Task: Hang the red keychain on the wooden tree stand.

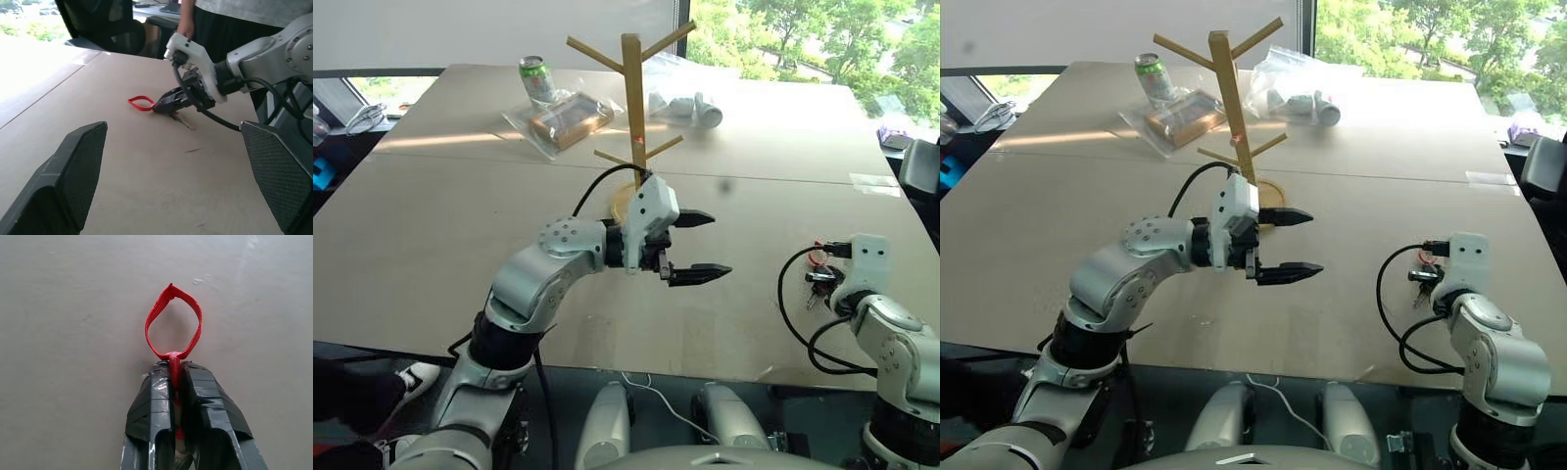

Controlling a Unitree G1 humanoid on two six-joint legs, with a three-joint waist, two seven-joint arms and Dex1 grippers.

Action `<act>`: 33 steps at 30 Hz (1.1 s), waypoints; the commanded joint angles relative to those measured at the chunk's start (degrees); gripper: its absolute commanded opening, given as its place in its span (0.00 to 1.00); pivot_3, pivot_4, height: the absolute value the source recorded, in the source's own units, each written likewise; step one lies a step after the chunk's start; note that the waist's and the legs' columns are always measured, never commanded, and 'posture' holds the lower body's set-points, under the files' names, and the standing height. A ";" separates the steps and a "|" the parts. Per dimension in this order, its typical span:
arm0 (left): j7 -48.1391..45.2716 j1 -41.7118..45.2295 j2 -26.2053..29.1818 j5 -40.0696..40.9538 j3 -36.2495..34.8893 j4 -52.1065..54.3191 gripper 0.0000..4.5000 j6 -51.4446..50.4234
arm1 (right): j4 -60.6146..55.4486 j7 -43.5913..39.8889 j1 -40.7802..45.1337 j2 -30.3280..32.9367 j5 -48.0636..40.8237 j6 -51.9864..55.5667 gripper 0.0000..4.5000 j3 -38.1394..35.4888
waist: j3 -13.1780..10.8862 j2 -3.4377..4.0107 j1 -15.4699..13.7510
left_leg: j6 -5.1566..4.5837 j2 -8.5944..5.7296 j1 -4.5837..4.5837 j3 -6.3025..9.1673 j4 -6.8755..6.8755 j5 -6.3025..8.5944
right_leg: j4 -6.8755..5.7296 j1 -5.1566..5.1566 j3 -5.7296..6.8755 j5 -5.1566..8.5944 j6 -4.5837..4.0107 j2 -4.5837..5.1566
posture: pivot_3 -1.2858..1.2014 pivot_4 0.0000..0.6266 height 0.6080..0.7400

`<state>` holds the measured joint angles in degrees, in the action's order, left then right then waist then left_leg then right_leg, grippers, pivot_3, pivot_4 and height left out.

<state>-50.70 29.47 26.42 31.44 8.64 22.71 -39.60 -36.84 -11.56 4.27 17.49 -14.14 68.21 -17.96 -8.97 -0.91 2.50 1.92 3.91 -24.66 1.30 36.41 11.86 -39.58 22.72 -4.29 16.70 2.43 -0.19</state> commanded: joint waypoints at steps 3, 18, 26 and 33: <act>2.39 -6.27 2.90 8.24 -8.61 9.49 1.00 -3.40 | -6.73 -15.30 -3.29 8.52 -5.79 -15.64 0.02 4.57 | -0.02 0.02 0.11 | 0.00 0.03 0.02 0.01 -0.01 0.00 | -0.01 0.00 0.00 0.05 0.08 -0.04 | 0.52 0.24 1.00; 26.23 -19.36 11.25 34.94 -34.61 22.19 1.00 -11.82 | 11.26 -27.65 19.26 8.07 1.50 -55.39 0.02 23.30 | -0.26 -0.21 -0.17 | 0.01 0.07 0.01 0.05 0.00 0.00 | 0.03 -0.01 0.07 -0.04 -0.07 -0.02 | 0.52 0.24 1.00; 30.55 -23.73 18.86 42.72 -42.96 22.12 1.00 -9.67 | 30.04 -24.68 30.05 1.27 11.98 -72.63 0.02 30.36 | -0.43 -0.31 -0.18 | 0.09 0.07 0.07 0.05 0.03 -0.05 | -0.11 -0.02 0.10 -0.06 -0.10 0.02 | 0.52 0.24 1.00; 32.41 -24.36 22.46 45.14 -43.23 21.45 1.00 -7.85 | 35.14 -22.20 33.16 -1.08 14.37 -78.22 0.02 29.79 | -0.48 -0.31 -0.50 | 0.11 0.06 0.03 0.04 0.02 -0.06 | -0.06 -0.01 0.11 -0.06 -0.11 0.07 | 0.52 0.24 1.00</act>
<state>-18.93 4.57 47.89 75.26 -33.52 43.67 -49.41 -0.70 -34.45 36.54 16.41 -0.07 -7.83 12.91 -9.44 -1.22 2.00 2.03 3.97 -24.63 1.34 36.43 11.80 -39.64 22.72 -4.17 16.64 2.32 -0.12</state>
